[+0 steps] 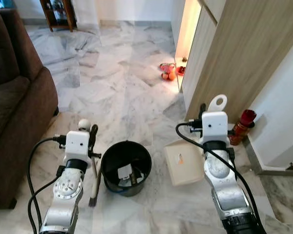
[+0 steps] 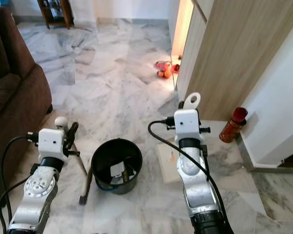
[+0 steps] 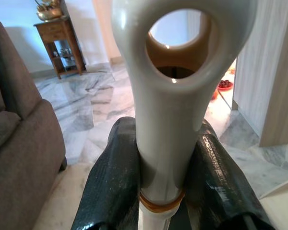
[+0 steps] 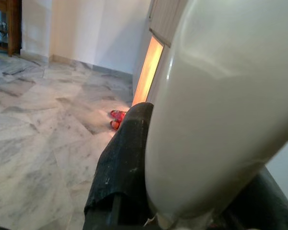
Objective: Sweep floor
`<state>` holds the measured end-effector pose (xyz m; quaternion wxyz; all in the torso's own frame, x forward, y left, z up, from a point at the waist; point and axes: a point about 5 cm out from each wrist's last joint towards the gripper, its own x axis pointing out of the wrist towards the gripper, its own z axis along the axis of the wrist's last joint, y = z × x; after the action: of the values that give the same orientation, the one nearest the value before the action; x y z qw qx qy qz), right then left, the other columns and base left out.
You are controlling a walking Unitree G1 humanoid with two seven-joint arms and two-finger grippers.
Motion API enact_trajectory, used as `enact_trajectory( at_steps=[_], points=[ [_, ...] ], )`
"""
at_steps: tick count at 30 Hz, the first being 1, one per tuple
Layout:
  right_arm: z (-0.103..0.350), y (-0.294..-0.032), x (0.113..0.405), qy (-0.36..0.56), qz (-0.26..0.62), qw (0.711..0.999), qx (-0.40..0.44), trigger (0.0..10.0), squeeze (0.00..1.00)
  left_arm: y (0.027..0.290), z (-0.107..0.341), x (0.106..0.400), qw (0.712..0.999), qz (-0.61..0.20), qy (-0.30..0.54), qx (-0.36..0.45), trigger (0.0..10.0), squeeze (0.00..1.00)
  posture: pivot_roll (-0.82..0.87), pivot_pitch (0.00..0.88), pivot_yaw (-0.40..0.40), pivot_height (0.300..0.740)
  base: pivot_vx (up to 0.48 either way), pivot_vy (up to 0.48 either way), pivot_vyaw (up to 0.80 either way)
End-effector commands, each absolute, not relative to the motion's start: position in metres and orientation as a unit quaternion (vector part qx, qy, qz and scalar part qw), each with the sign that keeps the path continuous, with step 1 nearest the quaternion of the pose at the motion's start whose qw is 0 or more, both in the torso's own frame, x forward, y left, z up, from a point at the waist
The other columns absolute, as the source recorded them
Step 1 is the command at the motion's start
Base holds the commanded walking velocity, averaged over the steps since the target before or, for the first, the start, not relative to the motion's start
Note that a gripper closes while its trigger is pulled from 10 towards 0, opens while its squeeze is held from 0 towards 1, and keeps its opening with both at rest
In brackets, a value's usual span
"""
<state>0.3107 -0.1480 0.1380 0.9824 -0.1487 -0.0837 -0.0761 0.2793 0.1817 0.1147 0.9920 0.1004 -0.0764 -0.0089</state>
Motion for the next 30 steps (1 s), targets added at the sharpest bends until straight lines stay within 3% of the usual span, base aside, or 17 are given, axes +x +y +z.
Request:
enact_trajectory(
  at_steps=[1, 12, 16, 30],
  points=[
    [0.143, -0.149, 0.316, -0.104, -0.080, 0.981, -0.142, 10.0, 0.00, 0.182, 0.121, 0.277, 0.991, -0.013, -0.093, 0.100, 10.0, 0.00, 0.01, 0.092, -0.038, 0.740, 0.000, 0.000, 0.00],
    [0.124, -0.157, 0.322, -0.067, -0.096, 0.988, -0.102, 10.0, 0.00, 0.183, 0.121, 0.275, 0.991, -0.010, -0.092, 0.097, 10.0, 0.00, 0.02, 0.094, -0.047, 0.740, 0.000, 0.000, 0.00],
    [0.109, -0.167, 0.324, -0.028, -0.128, 0.991, -0.033, 10.0, 0.00, 0.184, 0.122, 0.276, 0.991, -0.008, -0.095, 0.097, 10.0, 0.00, 0.03, 0.096, -0.046, 0.740, 0.000, 0.000, 0.00],
    [0.098, -0.163, 0.321, -0.022, -0.107, 0.994, -0.029, 10.0, 0.00, 0.182, 0.118, 0.275, 0.992, -0.005, -0.090, 0.084, 10.0, 0.00, -0.04, 0.089, -0.050, 0.740, 0.000, 0.000, 0.00]
  ],
)
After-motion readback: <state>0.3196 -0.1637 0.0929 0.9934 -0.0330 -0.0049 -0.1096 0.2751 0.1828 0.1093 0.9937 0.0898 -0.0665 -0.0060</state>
